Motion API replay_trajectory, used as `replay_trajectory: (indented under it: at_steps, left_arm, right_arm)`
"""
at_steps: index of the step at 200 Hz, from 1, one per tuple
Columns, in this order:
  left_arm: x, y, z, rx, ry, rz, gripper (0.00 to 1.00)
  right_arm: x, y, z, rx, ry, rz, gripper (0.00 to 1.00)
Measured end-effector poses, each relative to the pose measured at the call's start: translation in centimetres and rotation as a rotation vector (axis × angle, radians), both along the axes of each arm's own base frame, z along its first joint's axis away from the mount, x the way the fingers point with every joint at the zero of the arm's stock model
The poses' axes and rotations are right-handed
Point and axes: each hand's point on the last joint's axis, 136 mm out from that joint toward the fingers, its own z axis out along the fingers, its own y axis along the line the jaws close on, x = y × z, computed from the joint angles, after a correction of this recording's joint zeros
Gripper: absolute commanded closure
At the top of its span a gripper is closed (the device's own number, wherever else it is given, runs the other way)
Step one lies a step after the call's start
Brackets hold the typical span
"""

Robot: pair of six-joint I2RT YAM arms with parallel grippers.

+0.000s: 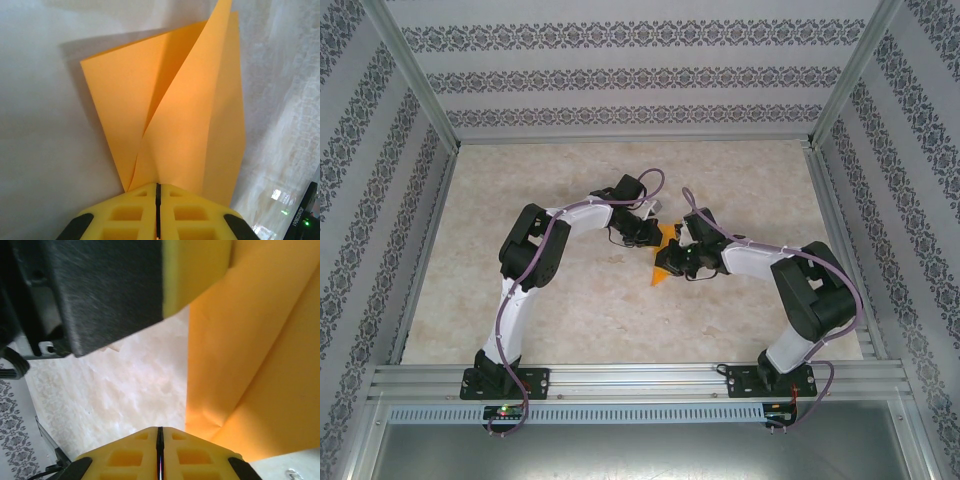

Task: Fold a paper plane with a square sheet of paper (pick it up from the middle)
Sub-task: Fourth fold the wing at the center of the table.

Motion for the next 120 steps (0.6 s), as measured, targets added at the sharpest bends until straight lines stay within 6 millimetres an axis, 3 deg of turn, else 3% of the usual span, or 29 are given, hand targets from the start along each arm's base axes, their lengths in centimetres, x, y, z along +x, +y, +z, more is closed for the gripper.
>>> replay_trajectory:
  at_steps: [75,120]
  left_arm:
    - [0.0,0.0,0.0,-0.001,-0.002,-0.002,0.9]
    - [0.0,0.0,0.0,-0.001,-0.001,-0.002,0.9]
  right_arm:
    - [-0.5,-0.2,-2.2,-0.025,0.056,0.002,0.9]
    - [-0.5,0.3,-2.2,-0.016,0.052,0.014,0.9]
